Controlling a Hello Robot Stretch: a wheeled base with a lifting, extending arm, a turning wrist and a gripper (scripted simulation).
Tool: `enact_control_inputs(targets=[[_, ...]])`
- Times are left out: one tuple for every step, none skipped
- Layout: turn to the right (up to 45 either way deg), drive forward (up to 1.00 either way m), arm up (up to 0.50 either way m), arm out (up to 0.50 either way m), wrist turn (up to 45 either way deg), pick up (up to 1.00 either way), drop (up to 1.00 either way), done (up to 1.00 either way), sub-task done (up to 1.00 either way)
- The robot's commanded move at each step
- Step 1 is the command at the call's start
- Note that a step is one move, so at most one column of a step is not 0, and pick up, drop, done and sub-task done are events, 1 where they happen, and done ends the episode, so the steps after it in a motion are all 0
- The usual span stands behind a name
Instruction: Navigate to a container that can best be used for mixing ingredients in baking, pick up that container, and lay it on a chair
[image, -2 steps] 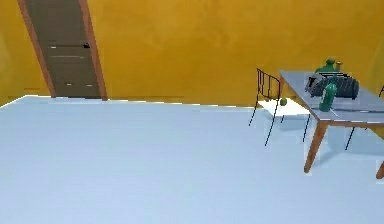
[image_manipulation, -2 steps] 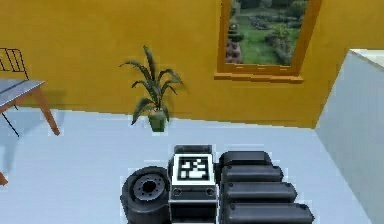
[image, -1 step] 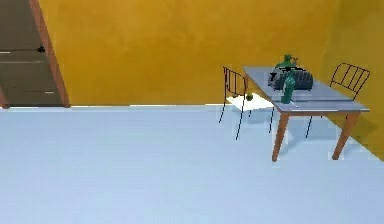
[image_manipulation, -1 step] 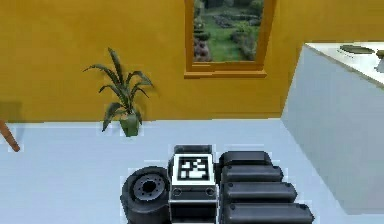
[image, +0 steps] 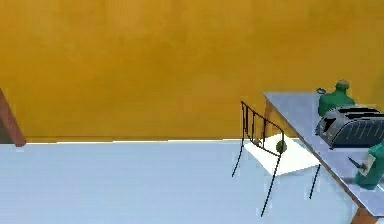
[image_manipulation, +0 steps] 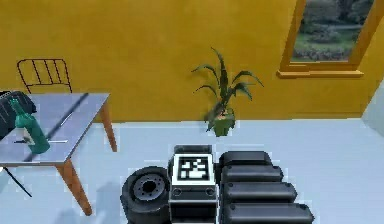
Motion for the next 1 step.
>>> enact_control_inputs(targets=[[0.0,0.70,0.00,0.00,0.0,0.00,0.00,0.00,0.00]])
